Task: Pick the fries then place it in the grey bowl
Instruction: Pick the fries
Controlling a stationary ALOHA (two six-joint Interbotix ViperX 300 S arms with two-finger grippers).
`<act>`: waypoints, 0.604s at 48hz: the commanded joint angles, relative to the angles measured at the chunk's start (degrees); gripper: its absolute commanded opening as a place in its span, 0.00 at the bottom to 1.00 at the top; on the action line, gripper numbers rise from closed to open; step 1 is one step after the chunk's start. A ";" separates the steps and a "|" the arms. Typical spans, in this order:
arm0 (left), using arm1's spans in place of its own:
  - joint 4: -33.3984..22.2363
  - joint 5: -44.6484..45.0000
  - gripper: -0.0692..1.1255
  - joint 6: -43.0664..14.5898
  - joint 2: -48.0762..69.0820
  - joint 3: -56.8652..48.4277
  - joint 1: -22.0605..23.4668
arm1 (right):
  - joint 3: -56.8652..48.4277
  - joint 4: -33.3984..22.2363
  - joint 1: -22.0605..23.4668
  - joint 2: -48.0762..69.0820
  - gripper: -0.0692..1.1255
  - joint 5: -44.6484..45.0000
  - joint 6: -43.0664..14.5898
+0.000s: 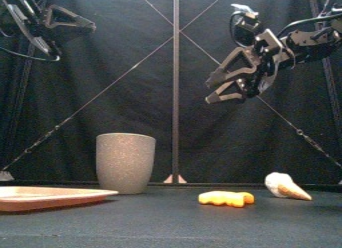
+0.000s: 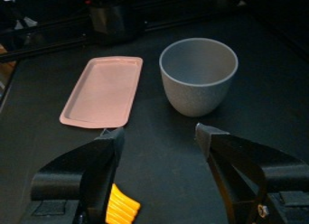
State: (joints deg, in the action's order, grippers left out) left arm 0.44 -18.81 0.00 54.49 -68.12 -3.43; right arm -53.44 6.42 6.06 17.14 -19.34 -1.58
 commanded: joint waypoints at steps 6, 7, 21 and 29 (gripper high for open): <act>0.00 -0.70 0.06 -0.09 -0.26 0.53 -1.32 | 0.97 2.02 0.18 -1.23 0.85 1.05 -0.26; 0.00 -0.70 0.06 0.00 -0.26 0.53 -1.41 | 1.23 2.29 0.09 -1.32 0.85 2.11 -0.44; -0.18 -0.79 0.06 0.09 -0.26 0.09 -2.55 | 11.51 -0.70 -2.37 -6.33 0.85 33.93 0.35; -0.97 -1.67 0.06 0.09 -0.26 0.09 -2.90 | 19.34 -9.84 -6.68 -10.55 0.85 47.37 0.53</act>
State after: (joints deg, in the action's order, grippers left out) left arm -0.26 -19.51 0.00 54.49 -68.82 -5.98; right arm -38.50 0.09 1.23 7.03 23.12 -1.23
